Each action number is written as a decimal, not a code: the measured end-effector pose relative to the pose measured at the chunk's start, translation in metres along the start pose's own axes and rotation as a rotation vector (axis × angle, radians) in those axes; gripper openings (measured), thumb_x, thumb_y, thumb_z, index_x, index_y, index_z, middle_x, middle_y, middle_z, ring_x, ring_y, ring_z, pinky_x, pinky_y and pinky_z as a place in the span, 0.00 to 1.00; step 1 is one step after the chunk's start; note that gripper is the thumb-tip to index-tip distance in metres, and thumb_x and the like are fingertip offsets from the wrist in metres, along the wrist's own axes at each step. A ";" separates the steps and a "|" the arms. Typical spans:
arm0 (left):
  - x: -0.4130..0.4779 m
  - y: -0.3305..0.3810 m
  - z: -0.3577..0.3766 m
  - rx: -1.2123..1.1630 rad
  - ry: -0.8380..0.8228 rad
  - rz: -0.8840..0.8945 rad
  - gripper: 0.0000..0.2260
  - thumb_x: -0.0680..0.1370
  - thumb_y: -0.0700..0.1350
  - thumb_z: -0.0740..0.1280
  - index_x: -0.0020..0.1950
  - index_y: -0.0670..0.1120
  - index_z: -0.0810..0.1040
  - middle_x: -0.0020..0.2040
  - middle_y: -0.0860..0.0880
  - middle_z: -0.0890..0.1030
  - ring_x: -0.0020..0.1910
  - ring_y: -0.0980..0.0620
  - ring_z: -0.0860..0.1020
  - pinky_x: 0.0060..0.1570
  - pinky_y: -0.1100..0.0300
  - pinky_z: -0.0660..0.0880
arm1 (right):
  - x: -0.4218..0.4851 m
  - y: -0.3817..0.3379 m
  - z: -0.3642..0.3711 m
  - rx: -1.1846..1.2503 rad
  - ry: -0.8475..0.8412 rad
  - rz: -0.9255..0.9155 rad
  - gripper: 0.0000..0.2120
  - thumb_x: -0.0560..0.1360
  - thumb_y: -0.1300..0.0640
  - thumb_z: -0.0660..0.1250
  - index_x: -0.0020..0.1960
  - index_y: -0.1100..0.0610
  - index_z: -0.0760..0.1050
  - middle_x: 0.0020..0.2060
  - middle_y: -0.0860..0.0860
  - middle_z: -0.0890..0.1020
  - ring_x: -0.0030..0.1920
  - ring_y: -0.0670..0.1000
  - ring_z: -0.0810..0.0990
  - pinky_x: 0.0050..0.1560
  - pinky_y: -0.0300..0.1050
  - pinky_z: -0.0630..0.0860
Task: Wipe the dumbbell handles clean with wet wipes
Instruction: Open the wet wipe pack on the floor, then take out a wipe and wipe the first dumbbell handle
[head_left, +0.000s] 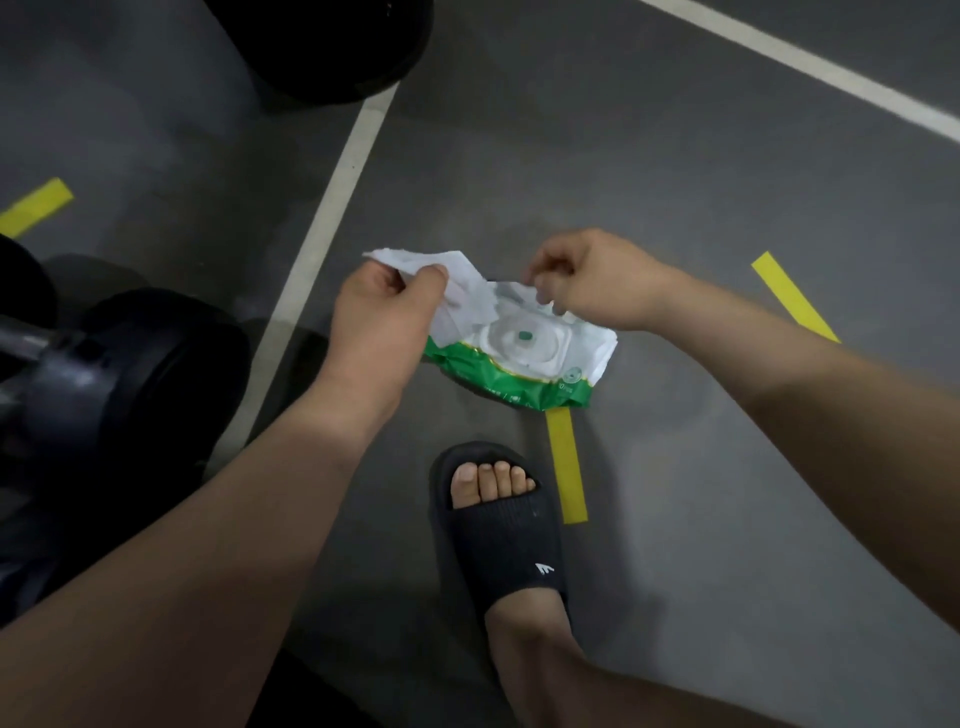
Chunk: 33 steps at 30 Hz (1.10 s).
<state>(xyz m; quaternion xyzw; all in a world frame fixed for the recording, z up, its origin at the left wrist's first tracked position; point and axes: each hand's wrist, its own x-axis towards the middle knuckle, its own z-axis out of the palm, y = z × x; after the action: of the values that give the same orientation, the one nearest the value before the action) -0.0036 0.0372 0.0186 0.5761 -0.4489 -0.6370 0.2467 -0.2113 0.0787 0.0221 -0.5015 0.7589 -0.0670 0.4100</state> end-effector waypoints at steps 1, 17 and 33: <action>-0.001 -0.001 -0.002 -0.001 0.006 -0.011 0.11 0.72 0.47 0.68 0.48 0.42 0.84 0.48 0.44 0.87 0.52 0.44 0.85 0.60 0.41 0.78 | -0.002 -0.001 0.005 -0.028 -0.060 -0.021 0.09 0.77 0.60 0.64 0.54 0.54 0.81 0.47 0.50 0.84 0.47 0.52 0.82 0.43 0.41 0.75; -0.008 0.013 -0.020 -0.022 -0.038 -0.059 0.13 0.72 0.43 0.66 0.55 0.44 0.82 0.52 0.44 0.86 0.55 0.45 0.84 0.61 0.40 0.78 | 0.005 0.016 0.049 -0.466 -0.083 -0.119 0.09 0.77 0.60 0.68 0.56 0.58 0.74 0.53 0.57 0.77 0.52 0.60 0.78 0.44 0.45 0.68; -0.048 0.114 -0.158 0.120 -0.013 0.027 0.10 0.79 0.44 0.65 0.55 0.44 0.83 0.52 0.41 0.86 0.56 0.41 0.83 0.65 0.38 0.74 | -0.009 -0.198 0.049 0.563 0.108 -0.381 0.10 0.73 0.47 0.76 0.43 0.52 0.78 0.41 0.49 0.82 0.38 0.42 0.77 0.40 0.32 0.72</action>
<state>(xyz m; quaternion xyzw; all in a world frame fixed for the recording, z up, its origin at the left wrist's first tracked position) 0.1344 -0.0225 0.1517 0.5795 -0.4957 -0.6092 0.2174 -0.0360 0.0045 0.0962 -0.4972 0.6239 -0.3757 0.4715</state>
